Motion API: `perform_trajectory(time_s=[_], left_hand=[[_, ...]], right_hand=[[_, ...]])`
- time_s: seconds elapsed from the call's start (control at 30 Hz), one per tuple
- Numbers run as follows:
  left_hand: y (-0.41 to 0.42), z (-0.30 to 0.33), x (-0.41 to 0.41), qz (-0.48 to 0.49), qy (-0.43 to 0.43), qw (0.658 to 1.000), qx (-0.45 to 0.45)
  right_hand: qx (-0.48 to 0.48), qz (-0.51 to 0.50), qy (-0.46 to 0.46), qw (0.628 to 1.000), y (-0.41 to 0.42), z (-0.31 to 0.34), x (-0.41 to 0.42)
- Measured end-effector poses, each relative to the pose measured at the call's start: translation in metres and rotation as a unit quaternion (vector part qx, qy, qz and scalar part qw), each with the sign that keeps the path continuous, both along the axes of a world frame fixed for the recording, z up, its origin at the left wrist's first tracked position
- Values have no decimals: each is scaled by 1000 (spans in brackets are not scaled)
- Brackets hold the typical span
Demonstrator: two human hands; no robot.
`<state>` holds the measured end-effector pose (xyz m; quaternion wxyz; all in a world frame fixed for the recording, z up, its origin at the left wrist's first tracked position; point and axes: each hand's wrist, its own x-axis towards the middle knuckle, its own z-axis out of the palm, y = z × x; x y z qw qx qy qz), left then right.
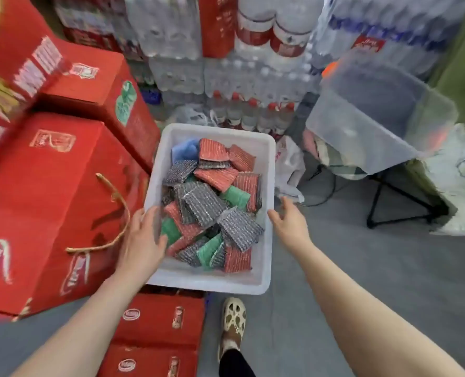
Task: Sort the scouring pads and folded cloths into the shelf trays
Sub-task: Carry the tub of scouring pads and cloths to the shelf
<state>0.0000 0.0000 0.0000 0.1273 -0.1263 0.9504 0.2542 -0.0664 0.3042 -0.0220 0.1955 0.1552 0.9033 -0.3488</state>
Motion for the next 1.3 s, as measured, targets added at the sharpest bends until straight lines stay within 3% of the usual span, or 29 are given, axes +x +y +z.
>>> perform_trajectory(time_s=[0.3,0.6,0.77,1.03,1.3], left_hand=[[-8,-35,-30,86,-60,994,14],[8,-47,-14,137,-123,975,121],[7,-33,32,155,-78,967,184],[-7,13,116,160,-6,962,223],[-20,60,287,176,72,954,233]], right_hand=[[-56,-17,-70,996,4,-42,-23],[-42,-49,-108,992,52,-33,27],[-67,-28,-107,992,60,-16,47],[-39,-11,-24,999,54,30,115],[-46,17,50,998,27,80,249]])
